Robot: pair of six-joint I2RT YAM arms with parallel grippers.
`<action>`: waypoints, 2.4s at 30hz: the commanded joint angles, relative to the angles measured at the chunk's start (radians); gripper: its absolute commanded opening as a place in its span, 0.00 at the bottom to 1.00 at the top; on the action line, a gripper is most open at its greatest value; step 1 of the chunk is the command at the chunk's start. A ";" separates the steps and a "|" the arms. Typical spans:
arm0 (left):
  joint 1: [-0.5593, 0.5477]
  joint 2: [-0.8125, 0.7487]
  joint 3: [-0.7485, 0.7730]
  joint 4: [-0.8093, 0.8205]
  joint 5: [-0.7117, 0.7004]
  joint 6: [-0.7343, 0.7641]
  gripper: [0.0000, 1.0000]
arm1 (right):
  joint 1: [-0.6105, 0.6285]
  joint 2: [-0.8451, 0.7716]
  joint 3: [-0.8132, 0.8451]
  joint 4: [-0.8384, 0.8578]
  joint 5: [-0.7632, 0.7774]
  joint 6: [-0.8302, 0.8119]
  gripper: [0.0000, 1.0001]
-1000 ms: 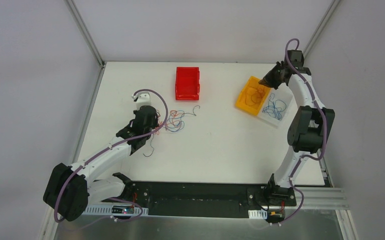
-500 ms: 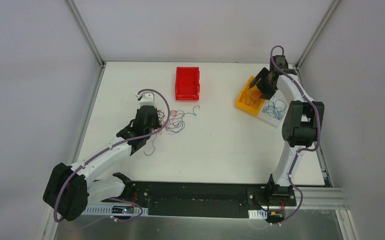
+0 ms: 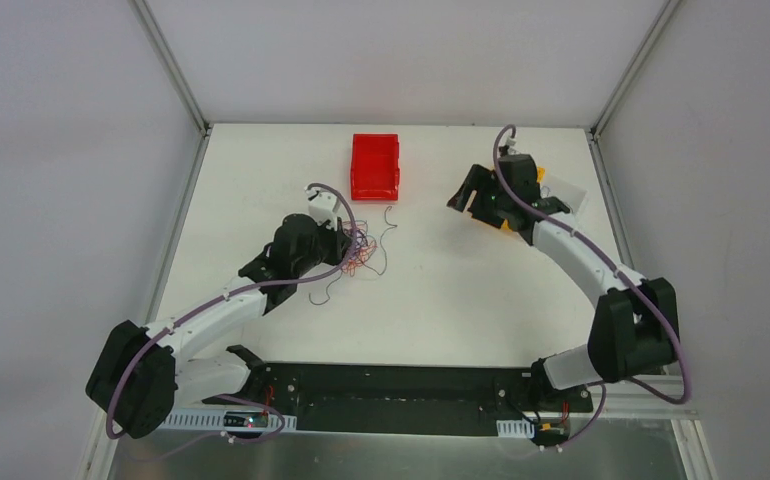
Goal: Untangle the cables
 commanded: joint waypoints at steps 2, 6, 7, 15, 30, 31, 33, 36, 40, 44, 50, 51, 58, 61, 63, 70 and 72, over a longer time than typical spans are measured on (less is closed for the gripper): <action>-0.011 -0.020 -0.027 0.122 0.169 0.028 0.00 | 0.067 -0.106 -0.237 0.347 -0.211 -0.014 0.71; -0.011 -0.033 -0.040 0.139 0.192 0.029 0.01 | 0.141 -0.049 -0.303 0.440 -0.147 0.005 0.71; -0.012 -0.031 -0.041 0.138 0.183 0.029 0.01 | 0.152 -0.023 -0.299 0.449 -0.143 0.015 0.71; -0.011 0.001 -0.011 0.065 0.014 0.014 0.00 | 0.288 0.160 -0.157 0.447 -0.034 0.124 0.80; -0.011 -0.003 0.002 0.001 -0.167 -0.012 0.00 | 0.401 0.491 0.196 0.216 0.100 0.128 0.68; -0.011 -0.003 0.002 0.000 -0.172 -0.013 0.00 | 0.401 0.494 0.200 0.213 0.096 0.126 0.61; -0.011 -0.003 0.002 -0.004 -0.180 -0.013 0.00 | 0.401 0.491 0.200 0.211 0.086 0.118 0.47; -0.011 -0.006 0.002 -0.006 -0.184 -0.014 0.00 | 0.402 0.479 0.206 0.192 0.065 0.082 0.19; -0.012 -0.004 0.002 -0.007 -0.190 -0.015 0.00 | 0.400 0.428 0.204 0.122 0.092 0.027 0.00; -0.011 0.006 0.006 -0.014 -0.232 -0.023 0.02 | 0.385 0.299 0.125 0.101 0.132 -0.008 0.00; -0.012 0.040 0.054 -0.131 -0.459 -0.083 0.19 | 0.326 0.063 -0.075 0.110 0.262 -0.010 0.00; -0.011 0.043 0.059 -0.146 -0.488 -0.089 0.26 | 0.317 0.025 -0.126 0.138 0.308 0.000 0.00; -0.011 0.034 0.053 -0.154 -0.518 -0.091 0.69 | 0.285 -0.166 -0.415 0.361 0.621 0.155 0.00; -0.011 0.048 0.060 -0.146 -0.484 -0.070 0.74 | 0.285 -0.206 -0.422 0.364 0.656 0.164 0.00; -0.011 0.059 0.068 -0.143 -0.436 -0.057 0.75 | 0.285 -0.223 -0.436 0.391 0.635 0.151 0.00; -0.011 0.058 0.019 0.026 -0.076 0.006 0.83 | 0.285 -0.243 -0.397 0.444 0.297 0.041 0.00; -0.011 0.052 0.005 0.067 0.005 0.011 0.85 | 0.285 -0.264 -0.334 0.391 0.195 0.015 0.00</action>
